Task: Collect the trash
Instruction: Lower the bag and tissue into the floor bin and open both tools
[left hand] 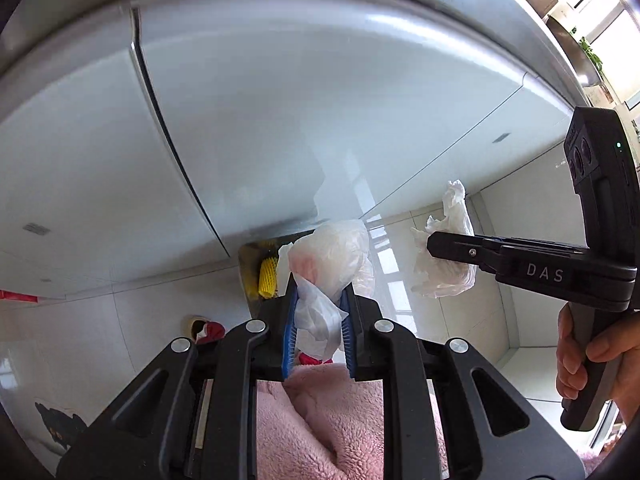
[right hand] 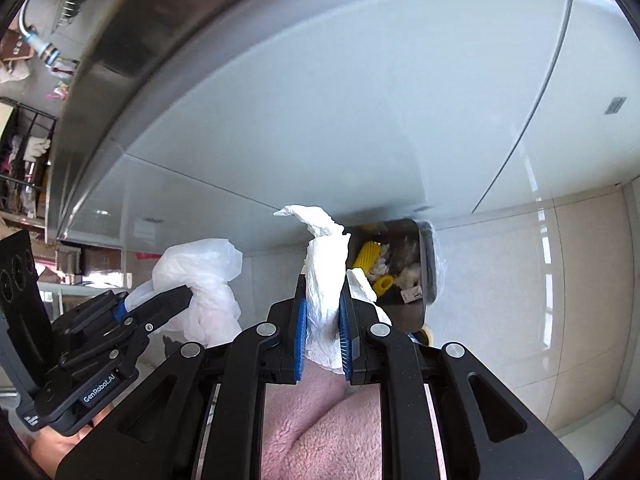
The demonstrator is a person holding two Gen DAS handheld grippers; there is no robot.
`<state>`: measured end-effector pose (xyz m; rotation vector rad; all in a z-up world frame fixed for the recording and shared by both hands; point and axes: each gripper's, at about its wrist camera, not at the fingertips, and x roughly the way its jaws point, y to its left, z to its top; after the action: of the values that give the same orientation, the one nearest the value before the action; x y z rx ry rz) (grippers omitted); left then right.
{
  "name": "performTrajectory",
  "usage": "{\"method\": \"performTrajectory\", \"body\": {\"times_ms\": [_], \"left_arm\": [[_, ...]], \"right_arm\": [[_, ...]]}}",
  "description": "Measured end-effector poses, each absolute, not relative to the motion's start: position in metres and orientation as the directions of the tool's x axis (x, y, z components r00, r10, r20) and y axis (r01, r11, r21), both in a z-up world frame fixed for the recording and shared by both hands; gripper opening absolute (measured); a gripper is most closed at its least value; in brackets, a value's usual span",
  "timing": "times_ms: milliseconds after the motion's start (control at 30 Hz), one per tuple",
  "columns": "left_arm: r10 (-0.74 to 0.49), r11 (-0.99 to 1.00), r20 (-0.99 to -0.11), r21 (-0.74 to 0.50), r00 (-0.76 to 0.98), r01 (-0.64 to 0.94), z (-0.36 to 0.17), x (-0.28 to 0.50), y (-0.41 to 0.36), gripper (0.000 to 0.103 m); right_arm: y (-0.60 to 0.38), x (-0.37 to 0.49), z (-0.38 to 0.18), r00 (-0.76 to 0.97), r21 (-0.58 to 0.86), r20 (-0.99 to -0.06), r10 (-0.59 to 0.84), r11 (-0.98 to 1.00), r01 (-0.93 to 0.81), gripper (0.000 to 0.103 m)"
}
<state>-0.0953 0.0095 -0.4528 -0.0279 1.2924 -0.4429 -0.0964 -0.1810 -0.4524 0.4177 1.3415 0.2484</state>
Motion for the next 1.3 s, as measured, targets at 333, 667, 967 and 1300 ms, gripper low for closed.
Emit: {"method": "performTrajectory", "body": {"times_ms": [333,667,967,1300], "left_arm": [[-0.297,0.929,-0.949,-0.263,0.101,0.258,-0.545,-0.085,0.001,0.019],[-0.28,0.935,-0.955,-0.25,0.094,0.252,-0.567,-0.075,-0.001,0.031],[-0.287,0.932,-0.952,-0.252,0.105,0.259,-0.551,-0.069,-0.003,0.05],[-0.283,0.935,-0.95,-0.243,0.13,0.259,-0.52,-0.075,0.008,0.068]], "right_arm": [[-0.165,-0.078,-0.544,0.161,0.376,-0.919,0.36,0.923,0.085,0.015],[-0.164,-0.065,-0.562,0.139,0.361,-0.928,0.347,0.928,0.092,0.019],[-0.163,-0.055,-0.554,0.151,0.366,-0.925,0.349,0.925,0.101,0.036],[-0.177,-0.054,-0.549,0.163,0.372,-0.922,0.351,0.92,0.124,0.06]]}}
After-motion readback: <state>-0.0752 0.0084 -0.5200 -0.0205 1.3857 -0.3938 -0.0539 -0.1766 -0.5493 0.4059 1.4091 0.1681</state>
